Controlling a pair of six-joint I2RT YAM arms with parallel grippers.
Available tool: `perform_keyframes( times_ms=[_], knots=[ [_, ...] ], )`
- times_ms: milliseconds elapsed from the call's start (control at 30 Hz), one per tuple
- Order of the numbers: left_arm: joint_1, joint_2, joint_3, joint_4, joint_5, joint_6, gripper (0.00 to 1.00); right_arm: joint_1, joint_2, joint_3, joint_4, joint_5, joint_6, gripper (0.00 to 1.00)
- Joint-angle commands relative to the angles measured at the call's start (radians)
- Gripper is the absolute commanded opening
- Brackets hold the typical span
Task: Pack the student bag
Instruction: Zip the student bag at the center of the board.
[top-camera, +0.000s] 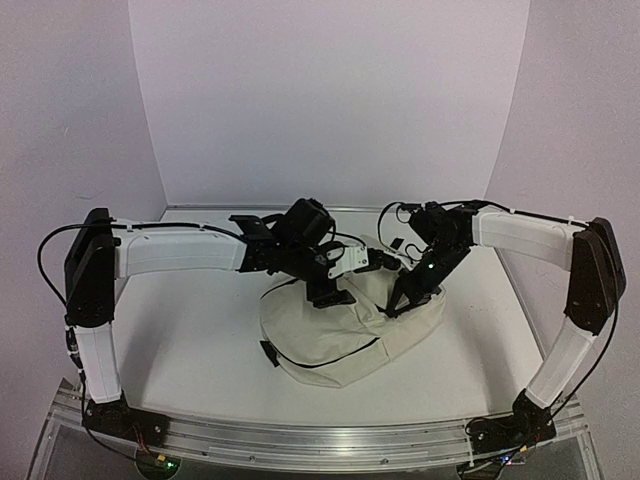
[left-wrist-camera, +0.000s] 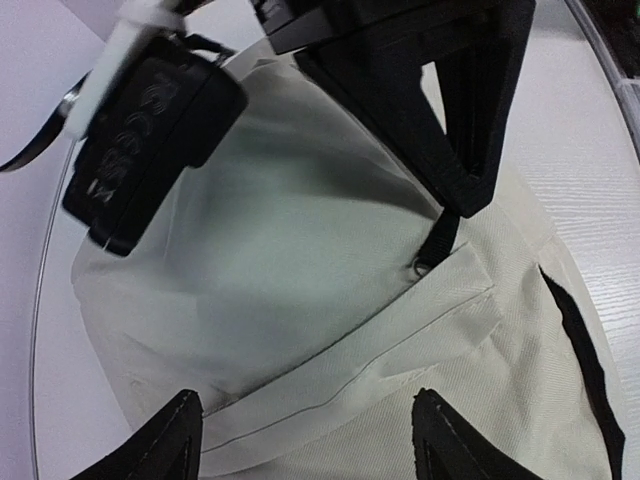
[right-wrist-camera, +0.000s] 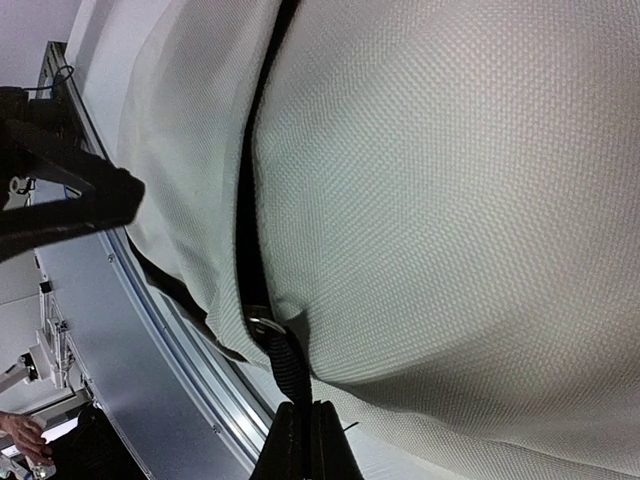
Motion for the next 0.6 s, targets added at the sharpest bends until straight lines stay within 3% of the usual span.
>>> perform_keyframes(
  times_ms=[0,267,467,567],
  knots=[
    [-0.025,0.041,0.094,-0.058,0.002,0.124,0.69,0.0,0.004,0.019,-0.01,-0.025,0.008,0.0],
    [-0.072,0.125,0.16,-0.136,-0.022,0.213,0.66,0.001,0.01,0.023,-0.01,-0.034,0.01,0.0],
    [-0.088,0.153,0.17,-0.154,-0.075,0.243,0.45,0.001,0.007,0.02,-0.011,-0.039,0.009,0.0],
    [-0.088,0.146,0.17,-0.174,-0.102,0.231,0.3,0.0,-0.002,0.008,-0.011,-0.034,0.005,0.0]
  ],
)
